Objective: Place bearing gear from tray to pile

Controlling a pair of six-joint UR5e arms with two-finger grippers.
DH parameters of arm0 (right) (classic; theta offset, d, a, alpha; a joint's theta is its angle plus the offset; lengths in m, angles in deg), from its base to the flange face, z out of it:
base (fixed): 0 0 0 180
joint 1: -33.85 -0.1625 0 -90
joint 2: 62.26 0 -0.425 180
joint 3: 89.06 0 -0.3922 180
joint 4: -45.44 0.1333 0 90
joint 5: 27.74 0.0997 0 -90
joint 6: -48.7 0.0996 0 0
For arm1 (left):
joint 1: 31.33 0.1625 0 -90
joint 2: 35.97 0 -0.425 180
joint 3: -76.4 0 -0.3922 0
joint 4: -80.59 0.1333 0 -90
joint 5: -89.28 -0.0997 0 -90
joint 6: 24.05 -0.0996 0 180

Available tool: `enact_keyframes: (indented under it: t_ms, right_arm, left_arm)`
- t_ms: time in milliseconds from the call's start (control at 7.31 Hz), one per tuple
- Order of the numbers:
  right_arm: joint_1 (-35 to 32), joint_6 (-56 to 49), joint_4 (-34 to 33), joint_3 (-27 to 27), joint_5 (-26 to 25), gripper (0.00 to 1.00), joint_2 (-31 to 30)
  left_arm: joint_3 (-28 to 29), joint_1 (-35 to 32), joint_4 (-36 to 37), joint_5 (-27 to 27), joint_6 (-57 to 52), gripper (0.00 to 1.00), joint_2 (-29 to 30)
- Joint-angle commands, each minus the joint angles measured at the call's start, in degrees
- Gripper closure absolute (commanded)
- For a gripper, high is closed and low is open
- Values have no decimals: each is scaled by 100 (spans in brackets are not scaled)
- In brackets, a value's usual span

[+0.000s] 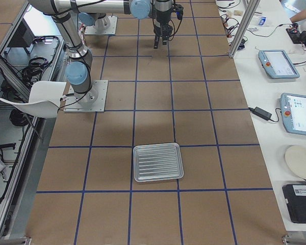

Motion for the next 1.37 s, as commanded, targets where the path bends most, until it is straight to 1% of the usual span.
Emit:
enact_keyframes:
  t_ms: [0,137,274,411,547,684,821,958,1095,1232]
  right_arm:
    - [-19,-248,164,146,-18,0,12]
    - [-36,-284,529,155,-9,0,3]
    - [-10,-310,542,172,87,0,3]
    - [7,-711,507,138,1,0,-6]
    - [16,-950,481,94,-35,0,-32]
    - [-18,-804,507,76,-18,0,-41]
    - [-10,-716,498,76,17,0,-41]
    - [-19,-689,359,76,35,0,-41]
    - [-10,-558,297,76,61,0,-41]
    - [16,-130,296,85,87,0,-50]
  left_arm:
    - [6,8,7,-8,-7,43,12]
    - [6,8,7,-8,-8,43,30]
    - [15,8,7,-8,-8,46,39]
    - [15,17,7,-8,-8,59,39]
    - [15,17,7,1,1,65,39]
    - [15,17,7,-8,-7,89,39]
    - [23,25,7,1,-16,100,30]
    - [93,69,-2,18,-25,100,4]
    - [294,226,-115,-17,-112,100,-127]
    - [479,445,-299,-8,-122,100,-146]
